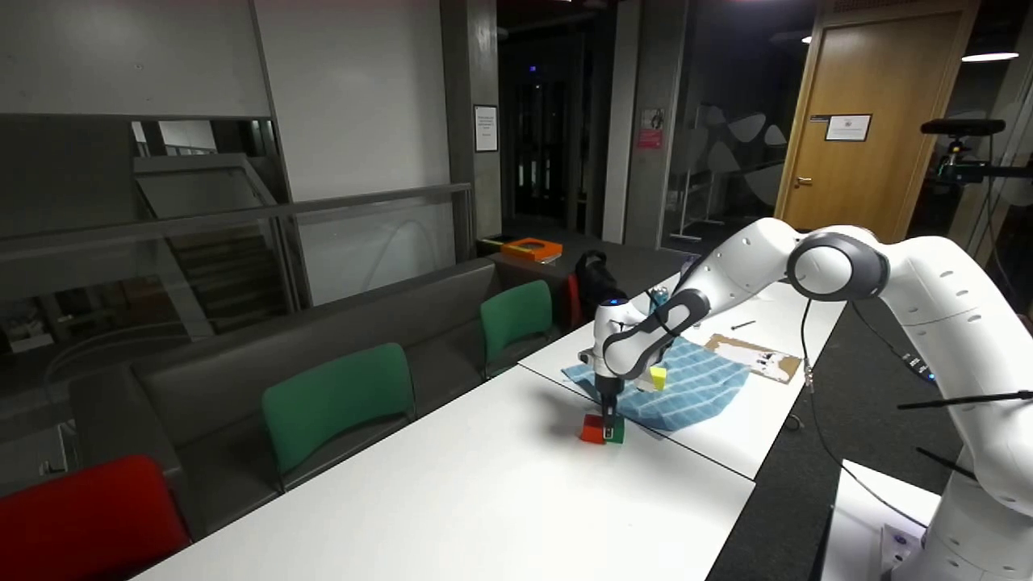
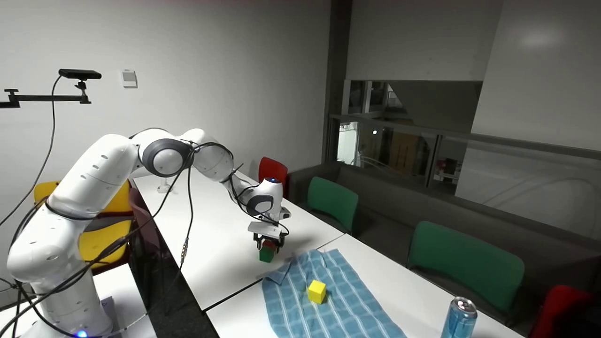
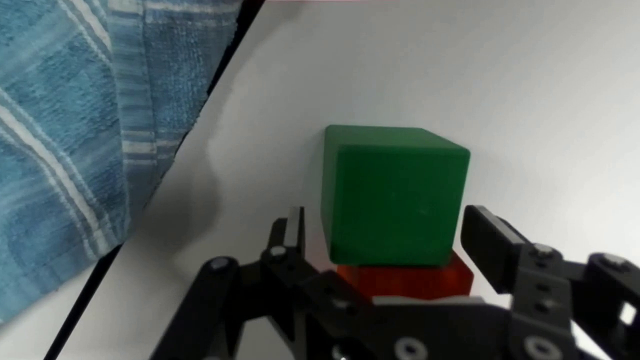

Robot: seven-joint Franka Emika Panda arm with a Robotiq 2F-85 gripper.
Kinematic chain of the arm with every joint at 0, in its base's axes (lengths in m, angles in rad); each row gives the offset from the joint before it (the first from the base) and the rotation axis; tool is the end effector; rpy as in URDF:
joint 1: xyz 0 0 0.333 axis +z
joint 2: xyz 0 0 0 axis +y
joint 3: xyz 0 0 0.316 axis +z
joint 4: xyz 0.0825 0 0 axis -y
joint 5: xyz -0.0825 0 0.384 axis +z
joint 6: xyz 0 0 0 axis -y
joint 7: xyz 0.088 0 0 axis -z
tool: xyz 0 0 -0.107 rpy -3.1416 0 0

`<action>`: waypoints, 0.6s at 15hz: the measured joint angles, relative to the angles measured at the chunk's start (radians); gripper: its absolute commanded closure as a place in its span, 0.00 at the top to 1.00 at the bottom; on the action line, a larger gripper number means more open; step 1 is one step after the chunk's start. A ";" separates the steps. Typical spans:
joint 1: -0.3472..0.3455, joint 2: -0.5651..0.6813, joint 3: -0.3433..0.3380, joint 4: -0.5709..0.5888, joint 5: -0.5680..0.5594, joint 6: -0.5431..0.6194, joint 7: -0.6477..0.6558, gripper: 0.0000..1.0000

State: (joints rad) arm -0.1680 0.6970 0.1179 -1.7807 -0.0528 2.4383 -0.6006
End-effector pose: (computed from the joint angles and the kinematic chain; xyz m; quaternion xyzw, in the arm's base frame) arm 0.6510 -0.0377 0.1631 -0.9600 -0.2788 0.0092 0.0256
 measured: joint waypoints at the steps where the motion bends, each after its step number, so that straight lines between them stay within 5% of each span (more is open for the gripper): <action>1: 0.000 0.005 0.000 0.007 0.000 -0.007 0.000 0.46; 3: 0.002 0.013 0.000 0.022 0.000 -0.020 0.000 0.32; 9: 0.024 0.022 -0.022 0.063 -0.006 -0.087 0.040 0.31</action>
State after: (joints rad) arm -0.1437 0.7186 0.0962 -1.7181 -0.0586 2.3518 -0.5601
